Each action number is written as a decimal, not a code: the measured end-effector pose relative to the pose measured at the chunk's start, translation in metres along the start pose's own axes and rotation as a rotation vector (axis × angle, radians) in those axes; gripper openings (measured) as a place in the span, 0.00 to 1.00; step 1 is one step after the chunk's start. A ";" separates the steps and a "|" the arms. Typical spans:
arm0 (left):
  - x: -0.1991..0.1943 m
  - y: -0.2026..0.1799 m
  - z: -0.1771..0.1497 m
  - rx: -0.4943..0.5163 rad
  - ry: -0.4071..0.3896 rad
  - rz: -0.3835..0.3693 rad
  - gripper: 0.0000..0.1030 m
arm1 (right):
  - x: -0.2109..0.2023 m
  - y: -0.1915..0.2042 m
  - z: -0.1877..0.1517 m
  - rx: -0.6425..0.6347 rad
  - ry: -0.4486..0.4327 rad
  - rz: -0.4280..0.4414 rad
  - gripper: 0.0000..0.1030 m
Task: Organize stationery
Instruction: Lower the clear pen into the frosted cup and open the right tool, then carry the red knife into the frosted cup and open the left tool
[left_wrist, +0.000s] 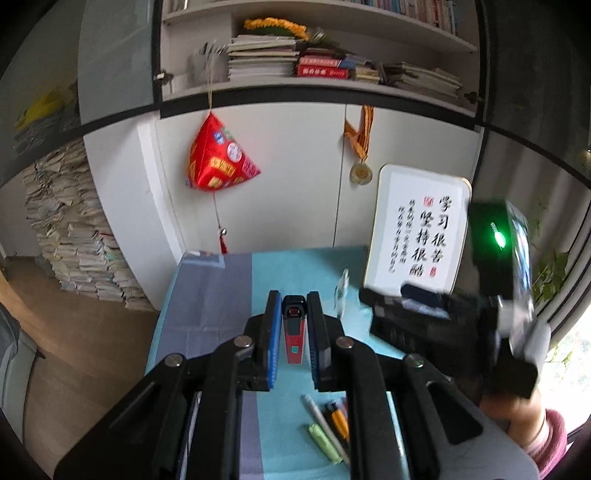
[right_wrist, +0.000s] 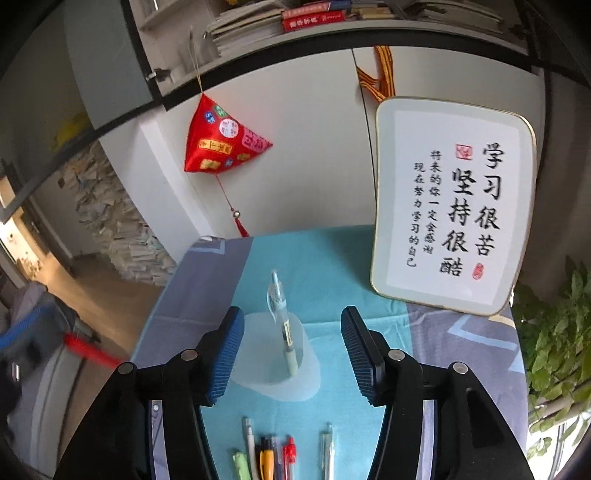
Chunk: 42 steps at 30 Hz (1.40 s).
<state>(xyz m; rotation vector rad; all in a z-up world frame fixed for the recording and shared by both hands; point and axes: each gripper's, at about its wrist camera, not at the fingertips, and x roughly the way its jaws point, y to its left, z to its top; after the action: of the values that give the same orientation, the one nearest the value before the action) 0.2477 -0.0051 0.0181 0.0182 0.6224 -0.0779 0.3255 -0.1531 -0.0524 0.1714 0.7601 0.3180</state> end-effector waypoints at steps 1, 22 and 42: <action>0.001 -0.001 0.002 -0.002 -0.002 -0.004 0.11 | -0.004 -0.003 -0.002 0.005 0.004 0.000 0.54; 0.089 -0.034 0.009 0.029 0.127 -0.016 0.11 | -0.030 -0.084 -0.080 0.126 0.090 -0.105 0.53; 0.127 -0.028 -0.008 0.002 0.245 0.007 0.13 | -0.017 -0.077 -0.087 0.123 0.133 -0.079 0.53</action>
<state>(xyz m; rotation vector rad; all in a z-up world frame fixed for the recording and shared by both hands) 0.3438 -0.0408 -0.0621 0.0325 0.8669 -0.0704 0.2700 -0.2277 -0.1237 0.2372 0.9164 0.2089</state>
